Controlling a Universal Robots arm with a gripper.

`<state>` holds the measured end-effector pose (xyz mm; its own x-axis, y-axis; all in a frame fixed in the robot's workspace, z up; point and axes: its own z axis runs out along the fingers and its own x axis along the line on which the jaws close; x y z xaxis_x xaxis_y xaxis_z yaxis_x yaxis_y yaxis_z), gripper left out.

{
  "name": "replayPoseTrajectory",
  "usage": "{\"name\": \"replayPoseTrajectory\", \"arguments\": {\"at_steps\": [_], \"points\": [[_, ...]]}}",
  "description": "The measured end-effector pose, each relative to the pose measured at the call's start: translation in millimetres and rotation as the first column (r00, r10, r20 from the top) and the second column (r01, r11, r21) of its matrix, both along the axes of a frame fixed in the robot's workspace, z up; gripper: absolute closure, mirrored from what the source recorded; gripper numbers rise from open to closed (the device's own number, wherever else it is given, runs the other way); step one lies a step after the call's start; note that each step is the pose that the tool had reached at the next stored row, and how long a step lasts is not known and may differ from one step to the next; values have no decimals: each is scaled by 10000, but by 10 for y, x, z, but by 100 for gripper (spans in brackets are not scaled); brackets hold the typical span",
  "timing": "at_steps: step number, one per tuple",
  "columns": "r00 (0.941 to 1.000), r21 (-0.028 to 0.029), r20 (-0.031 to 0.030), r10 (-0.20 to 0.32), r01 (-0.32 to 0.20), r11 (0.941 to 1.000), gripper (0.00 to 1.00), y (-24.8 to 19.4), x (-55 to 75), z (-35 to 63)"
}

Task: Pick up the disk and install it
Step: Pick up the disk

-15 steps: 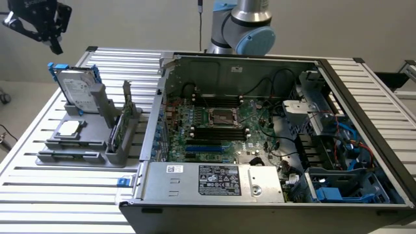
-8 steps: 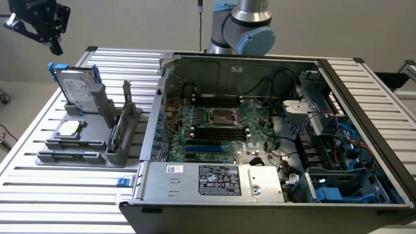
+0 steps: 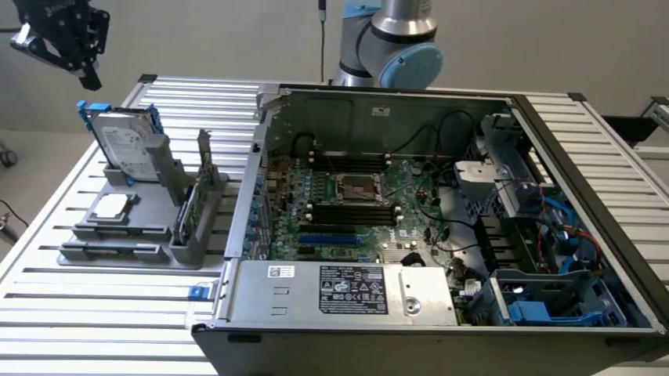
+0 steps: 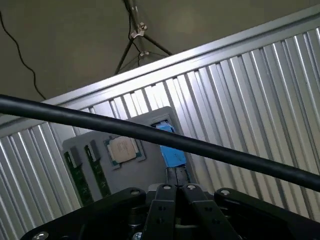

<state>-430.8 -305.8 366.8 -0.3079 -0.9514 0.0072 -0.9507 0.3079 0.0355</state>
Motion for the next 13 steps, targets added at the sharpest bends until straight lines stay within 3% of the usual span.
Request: {"name": "replayPoseTrajectory", "arguments": {"at_steps": [6, 13], "points": [[9955, 0, -1, 951, -951, 9955, 89, 0, -5, -21], [9802, 0, 0, 1980, -1980, 9802, 89, 0, -10, -63]]}}
